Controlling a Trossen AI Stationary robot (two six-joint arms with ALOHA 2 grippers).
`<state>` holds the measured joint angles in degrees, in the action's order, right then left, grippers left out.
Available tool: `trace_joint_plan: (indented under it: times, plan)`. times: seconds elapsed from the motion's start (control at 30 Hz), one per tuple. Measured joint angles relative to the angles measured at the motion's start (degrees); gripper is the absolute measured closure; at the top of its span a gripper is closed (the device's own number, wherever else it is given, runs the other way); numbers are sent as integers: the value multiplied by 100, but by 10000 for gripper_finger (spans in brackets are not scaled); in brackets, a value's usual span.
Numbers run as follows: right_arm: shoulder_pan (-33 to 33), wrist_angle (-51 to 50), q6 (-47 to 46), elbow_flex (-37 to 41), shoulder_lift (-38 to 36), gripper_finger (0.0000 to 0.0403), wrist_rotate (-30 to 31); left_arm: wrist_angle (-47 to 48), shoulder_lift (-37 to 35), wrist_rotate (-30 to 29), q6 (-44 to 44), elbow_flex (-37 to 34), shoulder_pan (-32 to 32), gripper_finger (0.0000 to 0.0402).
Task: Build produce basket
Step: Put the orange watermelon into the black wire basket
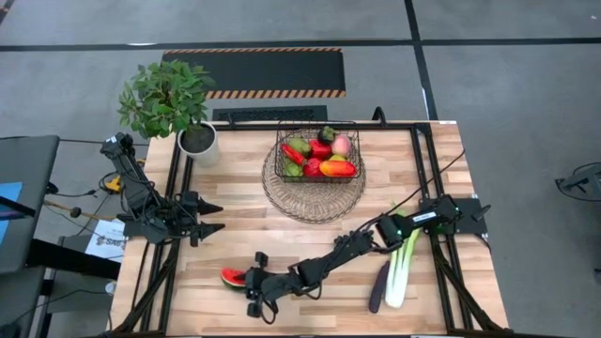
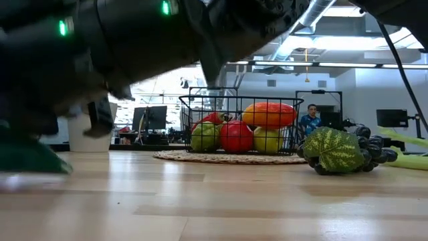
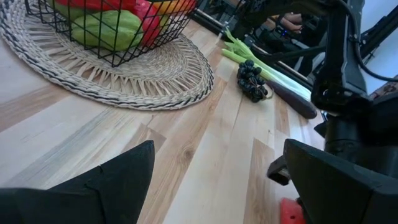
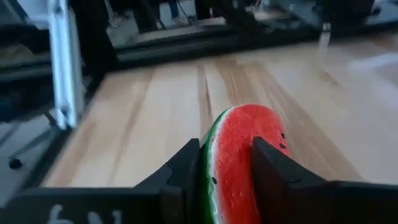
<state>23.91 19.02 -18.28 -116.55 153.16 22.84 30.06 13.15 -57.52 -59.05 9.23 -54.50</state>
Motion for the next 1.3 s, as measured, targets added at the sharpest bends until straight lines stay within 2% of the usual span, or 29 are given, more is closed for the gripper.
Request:
trace_joint_plan:
  times: [0.33, 0.6, 0.87, 1.1, 1.3]
  plan:
    - [81, 529, 208, -13, -628, 275, 124, 0, -2, -5, -4, 0, 0, 60]
    - [260, 1088, 914, -17, -1531, 272, 124, -1, -2, -7, -11, -1, 0, 60]
    - [599, 2876, 2228, -28, -2129, 270, -64, 0, -2, -22, -28, -1, 0, 60]
    - [887, 5357, 3620, -33, -2137, 267, -445, 2, -2, -37, -28, 0, 0, 60]
    - [948, 6039, 3686, -30, -2120, 267, -818, 2, -2, -38, 8, 0, 0, 60]
